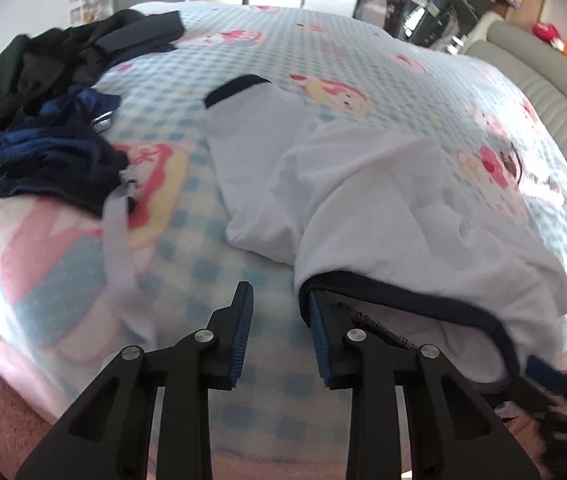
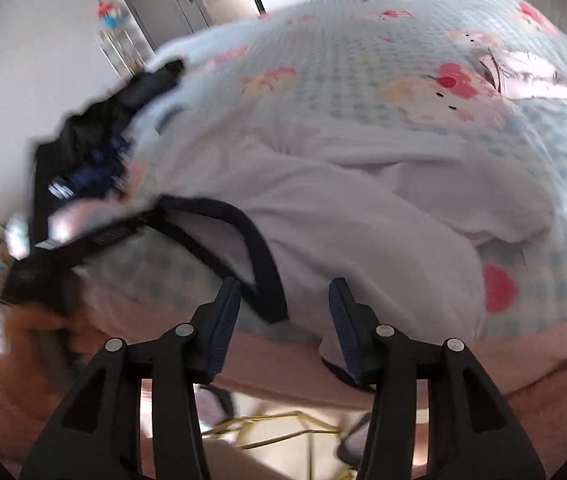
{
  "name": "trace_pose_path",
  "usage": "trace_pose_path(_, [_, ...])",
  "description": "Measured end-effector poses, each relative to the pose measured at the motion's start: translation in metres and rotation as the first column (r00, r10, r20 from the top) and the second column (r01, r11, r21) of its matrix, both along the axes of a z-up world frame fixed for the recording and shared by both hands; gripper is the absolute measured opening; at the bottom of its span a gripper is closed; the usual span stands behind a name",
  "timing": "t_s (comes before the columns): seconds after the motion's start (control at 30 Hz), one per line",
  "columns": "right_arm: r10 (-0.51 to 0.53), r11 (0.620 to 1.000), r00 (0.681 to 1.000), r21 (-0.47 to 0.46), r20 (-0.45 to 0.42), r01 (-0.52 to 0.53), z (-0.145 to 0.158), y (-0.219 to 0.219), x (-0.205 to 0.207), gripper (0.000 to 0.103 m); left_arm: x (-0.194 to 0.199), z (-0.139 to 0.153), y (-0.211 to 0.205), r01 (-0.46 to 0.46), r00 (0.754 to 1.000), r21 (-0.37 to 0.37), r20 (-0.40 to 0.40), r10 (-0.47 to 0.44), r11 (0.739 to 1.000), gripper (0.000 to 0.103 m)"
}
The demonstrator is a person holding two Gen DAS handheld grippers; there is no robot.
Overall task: Fold clothes
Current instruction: 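Grasp the navy-trimmed hem with both grippers, holding it apart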
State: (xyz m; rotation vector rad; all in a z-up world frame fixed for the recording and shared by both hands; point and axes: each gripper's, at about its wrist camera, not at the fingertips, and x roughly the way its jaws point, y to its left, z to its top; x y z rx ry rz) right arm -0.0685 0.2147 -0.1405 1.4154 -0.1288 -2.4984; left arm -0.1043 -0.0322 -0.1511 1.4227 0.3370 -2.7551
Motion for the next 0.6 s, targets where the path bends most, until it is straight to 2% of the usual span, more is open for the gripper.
trace_pose_path(0.1, [-0.051,0.994,0.999,0.092,0.006,0.051,-0.014,-0.002,-0.002,0.047,0.015,0.006,-0.007,-0.003,1.000,0.053,-0.006,0.004,0.999,0.029])
trace_pose_path(0.23, [-0.116,0.984,0.993,0.136,-0.020,0.118,-0.011,0.016,0.006,0.046,0.026,-0.001,-0.008,0.046,0.998,0.058,0.027,-0.048,0.997,0.029])
trace_pose_path(0.3, [-0.131,0.982,0.991,0.138,-0.016,0.132,-0.011,0.025,0.009,0.045,0.028,-0.002,-0.004,0.073,0.997,0.051,0.006,-0.073,0.996,0.030])
trace_pose_path(0.4, [-0.116,0.988,0.993,0.108,0.017,0.114,-0.012,0.025,0.014,0.038,0.021,-0.001,0.004,0.128,0.992,0.090,-0.007,-0.128,0.988,0.032])
trace_pose_path(0.47, [-0.093,0.993,0.995,0.073,0.029,0.091,-0.013,0.019,0.016,0.038,0.016,0.000,0.012,0.180,0.984,0.107,-0.002,-0.180,0.978,0.042])
trace_pose_path(0.53, [-0.088,0.993,0.996,0.082,0.014,0.087,-0.011,0.014,0.019,0.038,0.015,0.000,0.021,0.226,0.974,0.122,0.001,-0.228,0.966,0.045])
trace_pose_path(0.6, [-0.116,0.987,0.993,0.112,-0.018,0.117,-0.009,0.015,0.019,0.038,0.017,0.000,0.028,0.243,0.970,0.078,-0.013,-0.242,0.967,0.046])
